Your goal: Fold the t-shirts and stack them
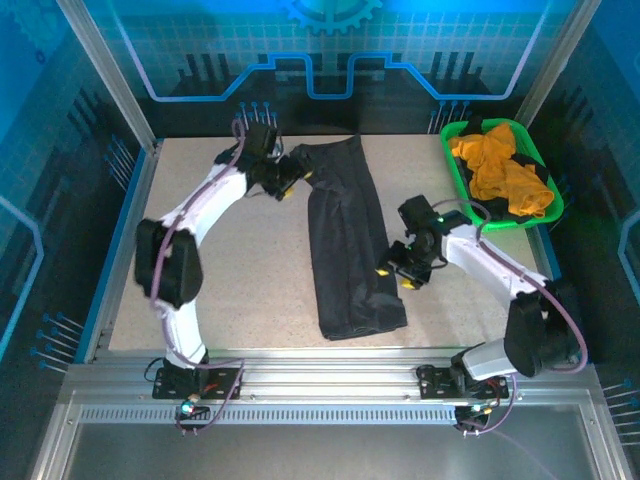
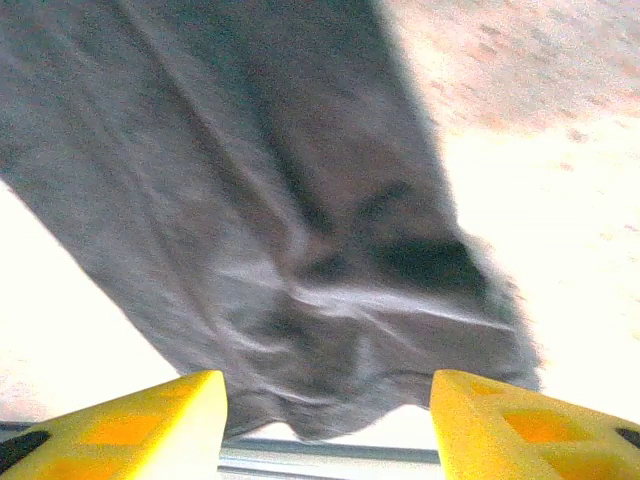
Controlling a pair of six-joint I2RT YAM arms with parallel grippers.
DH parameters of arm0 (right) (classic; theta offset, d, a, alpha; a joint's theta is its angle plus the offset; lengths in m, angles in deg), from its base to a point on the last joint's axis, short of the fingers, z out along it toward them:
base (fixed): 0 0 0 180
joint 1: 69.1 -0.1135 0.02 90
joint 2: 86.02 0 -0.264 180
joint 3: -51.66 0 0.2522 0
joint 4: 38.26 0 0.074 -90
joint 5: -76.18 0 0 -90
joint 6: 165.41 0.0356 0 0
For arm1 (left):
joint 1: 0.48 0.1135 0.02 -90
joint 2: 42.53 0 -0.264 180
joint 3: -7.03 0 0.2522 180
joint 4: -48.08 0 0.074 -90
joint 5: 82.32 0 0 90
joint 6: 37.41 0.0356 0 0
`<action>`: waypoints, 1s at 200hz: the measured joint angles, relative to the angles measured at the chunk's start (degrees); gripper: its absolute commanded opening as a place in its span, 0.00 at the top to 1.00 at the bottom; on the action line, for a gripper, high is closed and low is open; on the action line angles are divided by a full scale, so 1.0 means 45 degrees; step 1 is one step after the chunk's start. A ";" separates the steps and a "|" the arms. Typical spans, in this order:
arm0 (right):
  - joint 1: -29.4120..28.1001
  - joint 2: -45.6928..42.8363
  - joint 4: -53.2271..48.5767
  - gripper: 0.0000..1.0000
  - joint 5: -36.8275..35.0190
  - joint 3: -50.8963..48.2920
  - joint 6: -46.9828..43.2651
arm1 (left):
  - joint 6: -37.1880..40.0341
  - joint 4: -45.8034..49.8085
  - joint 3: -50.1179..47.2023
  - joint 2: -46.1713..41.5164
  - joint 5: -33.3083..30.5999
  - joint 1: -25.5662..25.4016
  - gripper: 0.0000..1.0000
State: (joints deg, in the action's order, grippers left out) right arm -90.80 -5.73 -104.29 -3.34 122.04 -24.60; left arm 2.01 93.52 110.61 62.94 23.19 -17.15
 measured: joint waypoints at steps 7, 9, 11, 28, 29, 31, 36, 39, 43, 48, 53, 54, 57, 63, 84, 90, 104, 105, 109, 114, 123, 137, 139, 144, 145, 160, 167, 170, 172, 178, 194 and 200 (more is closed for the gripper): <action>0.0029 -0.0209 -0.0107 0.42 -0.0005 -0.0471 -0.0223 | 0.0015 0.0131 -0.1083 -0.0680 0.0389 -0.0087 0.38; 0.0024 -0.0253 -0.0136 0.42 -0.0005 -0.0651 -0.0287 | 0.0034 0.0175 -0.1472 -0.0894 0.0563 -0.0136 0.38; 0.0029 -0.0282 -0.0131 0.42 0.0005 -0.0758 -0.0335 | 0.0044 0.0189 -0.1817 -0.1059 0.0680 -0.0175 0.38; -0.0019 -0.0316 -0.0165 0.42 0.0005 -0.2021 -0.0792 | 0.0291 0.0714 -0.4299 -0.1753 0.1651 -0.0665 0.38; -0.0024 -0.0306 -0.0165 0.42 0.0005 -0.2059 -0.0806 | 0.0316 0.0767 -0.4488 -0.1778 0.1753 -0.0743 0.38; -0.0044 -0.0282 -0.0175 0.42 0.0000 -0.2186 -0.0860 | 0.0345 0.0826 -0.4765 -0.1787 0.1860 -0.0840 0.38; -0.0087 -0.0223 -0.0189 0.42 -0.0005 -0.2399 -0.0962 | 0.0379 0.0952 -0.5309 -0.1787 0.2132 -0.1064 0.38; -0.0121 -0.0170 -0.0185 0.42 -0.0005 -0.2511 -0.1035 | 0.0413 0.1044 -0.5736 -0.1787 0.2312 -0.1243 0.38; -0.0199 -0.0053 -0.0160 0.43 0.0000 -0.2623 -0.1132 | 0.0461 0.1141 -0.6130 -0.1787 0.2531 -0.1477 0.38; -0.0272 0.0063 -0.0141 0.43 -0.0005 -0.2681 -0.1224 | 0.0491 0.1292 -0.6615 -0.1787 0.2754 -0.1773 0.38; -0.0369 0.0257 -0.0083 0.43 -0.0005 -0.2705 -0.1350 | 0.0534 0.1413 -0.7038 -0.1812 0.2987 -0.2118 0.38; -0.0379 0.0287 -0.0078 0.43 -0.0010 -0.2705 -0.1360 | 0.0539 0.1438 -0.7096 -0.1817 0.3021 -0.2166 0.38; -0.0447 0.0437 -0.0019 0.44 0.0000 -0.2705 -0.1457 | 0.0563 0.1506 -0.7349 -0.1846 0.3177 -0.2433 0.38; -0.0549 0.0704 0.0175 0.44 0.0005 -0.2705 -0.1608 | 0.0559 0.1574 -0.7674 -0.1909 0.3381 -0.2803 0.38; -0.0763 0.1520 0.0738 0.47 0.0010 -0.2671 -0.2030 | 0.0238 0.1370 -0.8427 -0.2424 0.3997 -0.4085 0.38; -0.0782 0.1705 0.0865 0.48 0.0024 -0.2628 -0.2137 | 0.0097 0.1209 -0.8534 -0.2569 0.4099 -0.4323 0.38; -0.0850 0.2011 0.0777 0.51 0.0005 -0.2404 -0.2331 | -0.0321 0.0709 -0.8714 -0.2754 0.4226 -0.4809 0.38; -0.0850 0.2025 0.0763 0.51 0.0000 -0.2390 -0.2331 | -0.0345 0.0670 -0.8718 -0.2759 0.4231 -0.4833 0.38; -0.0865 0.2089 0.0748 0.52 0.0015 -0.2336 -0.2404 | -0.0471 0.0471 -0.8772 -0.2759 0.4240 -0.4959 0.38; -0.0889 0.2176 0.0695 0.54 0.0005 -0.2259 -0.2433 | -0.0631 0.0243 -0.8850 -0.2759 0.4250 -0.5105 0.39; -0.0923 0.2307 0.0612 0.57 -0.0039 -0.2200 -0.2560 | -0.0976 -0.0155 -0.8986 -0.2725 0.4240 -0.5328 0.39; -0.0928 0.2395 0.0500 0.65 -0.0151 -0.2171 -0.2681 | -0.1413 -0.0699 -0.9000 -0.2477 0.4226 -0.5649 0.42; -0.0928 0.2399 0.0491 0.66 -0.0155 -0.2171 -0.2657 | -0.1433 -0.0801 -0.9000 -0.2424 0.4231 -0.5697 0.42; -0.0933 0.2399 0.0471 0.69 -0.0223 -0.2166 -0.2725 | -0.1569 -0.1015 -0.8995 -0.2283 0.4226 -0.5795 0.44; -0.0933 0.2399 0.0461 0.70 -0.0228 -0.2166 -0.2701 | -0.1588 -0.1069 -0.8995 -0.2239 0.4226 -0.5824 0.44; -0.0933 0.2399 0.0389 0.77 -0.0296 -0.2166 -0.2676 | -0.1889 -0.1617 -0.8986 -0.1705 0.4177 -0.6115 0.49; -0.0971 0.2380 0.0437 0.80 -0.0233 -0.2176 -0.2686 | -0.2050 -0.1846 -0.8971 -0.1438 0.4153 -0.6237 0.52; -0.1010 0.2370 0.0505 0.81 -0.0189 -0.2176 -0.2730 | -0.2186 -0.1870 -0.8937 -0.1302 0.4158 -0.6290 0.53; -0.1039 0.2361 0.0568 0.82 -0.0146 -0.2186 -0.2681 | -0.2171 -0.1855 -0.8913 -0.1273 0.4163 -0.6305 0.54; -0.1151 0.2346 0.0743 0.84 -0.0024 -0.2191 -0.2681 | -0.2351 -0.1778 -0.8845 -0.1180 0.4182 -0.6309 0.58; -0.1433 0.2229 0.1054 0.89 0.0262 -0.2205 -0.2584 | -0.2501 -0.1826 -0.8709 -0.1098 0.4056 -0.6368 0.72; -0.1520 0.2152 0.1137 0.90 0.0364 -0.2220 -0.2531 | -0.2550 -0.1817 -0.8694 -0.1093 0.3915 -0.6416 0.79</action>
State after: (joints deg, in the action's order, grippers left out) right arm -97.64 3.95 -99.18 -1.70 112.05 -35.99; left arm -9.47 85.35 71.49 58.02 40.81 -46.02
